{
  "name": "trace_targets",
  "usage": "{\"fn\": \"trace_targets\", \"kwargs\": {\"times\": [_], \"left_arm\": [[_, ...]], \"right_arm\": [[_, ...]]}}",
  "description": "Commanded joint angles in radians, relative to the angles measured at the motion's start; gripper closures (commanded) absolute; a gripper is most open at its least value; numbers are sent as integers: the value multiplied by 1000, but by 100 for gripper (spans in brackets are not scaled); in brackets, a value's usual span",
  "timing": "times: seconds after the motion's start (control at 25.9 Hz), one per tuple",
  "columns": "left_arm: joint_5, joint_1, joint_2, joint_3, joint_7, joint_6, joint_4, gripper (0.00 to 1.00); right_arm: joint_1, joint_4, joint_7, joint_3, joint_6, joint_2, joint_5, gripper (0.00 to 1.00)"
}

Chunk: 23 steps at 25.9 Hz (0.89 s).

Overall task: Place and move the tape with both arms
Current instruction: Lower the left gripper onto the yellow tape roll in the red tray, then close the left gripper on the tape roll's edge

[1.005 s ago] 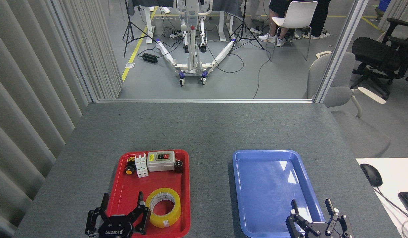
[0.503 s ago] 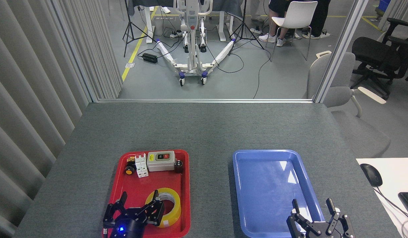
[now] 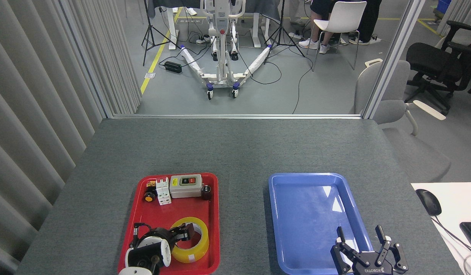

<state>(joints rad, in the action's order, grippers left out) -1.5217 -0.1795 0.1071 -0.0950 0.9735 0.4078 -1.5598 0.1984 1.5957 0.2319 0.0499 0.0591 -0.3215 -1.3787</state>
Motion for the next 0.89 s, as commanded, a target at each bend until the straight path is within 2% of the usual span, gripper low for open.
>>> {"fn": "trace_targets", "kwargs": {"times": [0.0, 0.27, 0.5, 0.73, 0.85], "left_arm": [[0, -75, -17, -20, 68, 105, 89, 0], [40, -100, -55, -23, 74, 91, 127, 0], [69, -123, -90, -45, 76, -27, 176, 0], [98, -123, -98, -45, 77, -37, 170, 0], [98, -123, -98, -45, 114, -38, 167, 0]], "right_arm": [[-17, -10, 0, 4, -2, 4, 0, 0], [-17, -10, 0, 10, -7, 1, -5, 0], [-17, -11, 0, 10, -7, 1, -6, 0], [-19, -11, 0, 12, -7, 7, -14, 0], [-20, -10, 0, 15, -7, 9, -19, 0]]}}
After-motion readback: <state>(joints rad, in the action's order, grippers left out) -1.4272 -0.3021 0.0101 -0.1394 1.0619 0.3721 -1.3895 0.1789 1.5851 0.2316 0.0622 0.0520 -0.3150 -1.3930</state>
